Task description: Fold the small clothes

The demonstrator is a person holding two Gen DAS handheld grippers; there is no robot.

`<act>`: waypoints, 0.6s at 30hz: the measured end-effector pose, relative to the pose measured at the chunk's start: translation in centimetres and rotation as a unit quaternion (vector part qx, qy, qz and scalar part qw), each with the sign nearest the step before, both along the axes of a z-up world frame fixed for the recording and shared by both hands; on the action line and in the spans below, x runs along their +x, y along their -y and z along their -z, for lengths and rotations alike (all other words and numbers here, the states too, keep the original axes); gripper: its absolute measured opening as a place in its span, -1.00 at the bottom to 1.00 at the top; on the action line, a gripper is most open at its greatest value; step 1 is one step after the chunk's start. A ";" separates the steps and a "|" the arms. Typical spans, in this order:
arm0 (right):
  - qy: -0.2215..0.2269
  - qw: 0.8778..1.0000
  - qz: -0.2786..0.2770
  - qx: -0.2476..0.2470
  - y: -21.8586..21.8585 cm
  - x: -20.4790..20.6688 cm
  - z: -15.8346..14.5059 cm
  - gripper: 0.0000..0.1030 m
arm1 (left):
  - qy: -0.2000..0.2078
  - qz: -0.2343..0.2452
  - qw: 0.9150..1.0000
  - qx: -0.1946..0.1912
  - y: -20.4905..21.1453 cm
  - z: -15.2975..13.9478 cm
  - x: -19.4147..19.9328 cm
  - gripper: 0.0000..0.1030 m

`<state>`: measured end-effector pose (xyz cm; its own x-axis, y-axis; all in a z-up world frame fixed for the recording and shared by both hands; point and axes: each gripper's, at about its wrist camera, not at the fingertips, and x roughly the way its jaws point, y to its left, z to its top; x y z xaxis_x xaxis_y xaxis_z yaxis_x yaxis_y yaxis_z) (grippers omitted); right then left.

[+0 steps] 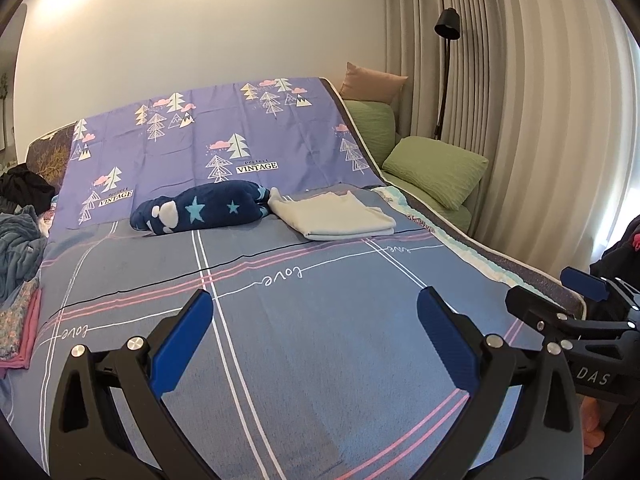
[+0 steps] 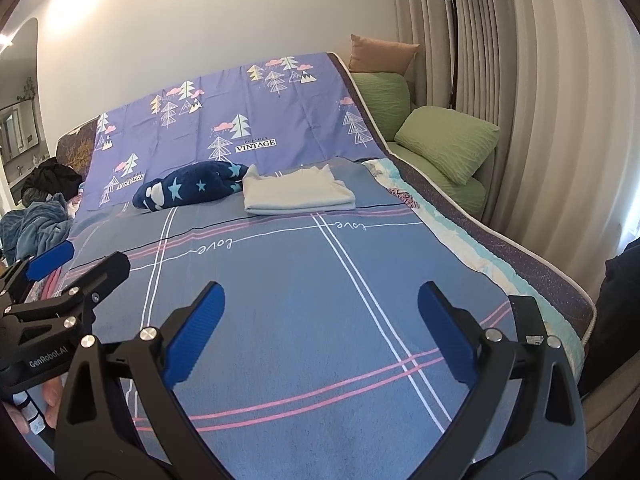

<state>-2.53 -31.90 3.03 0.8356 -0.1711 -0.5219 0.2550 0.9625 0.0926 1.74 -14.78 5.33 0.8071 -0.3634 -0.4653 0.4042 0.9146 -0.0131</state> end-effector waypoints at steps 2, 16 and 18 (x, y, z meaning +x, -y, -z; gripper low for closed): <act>-0.001 1.000 -0.001 0.001 0.0 0.0 0.1 0.92 | 0.000 0.001 1.000 0.003 0.1 0.2 0.0 0.97; -0.010 1.000 -0.007 0.002 -0.2 0.4 0.4 0.92 | -0.006 -0.002 1.000 0.016 0.8 0.5 0.2 0.97; -0.010 1.000 -0.006 0.002 -0.1 0.5 0.4 0.92 | -0.007 -0.003 1.000 0.018 0.8 0.6 0.3 0.97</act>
<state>-2.06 -31.80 2.63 0.8273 -0.1588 -0.5389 0.2446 0.9653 0.0910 2.06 -15.60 4.77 0.8031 -0.3406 -0.4890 0.3982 0.9172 0.0151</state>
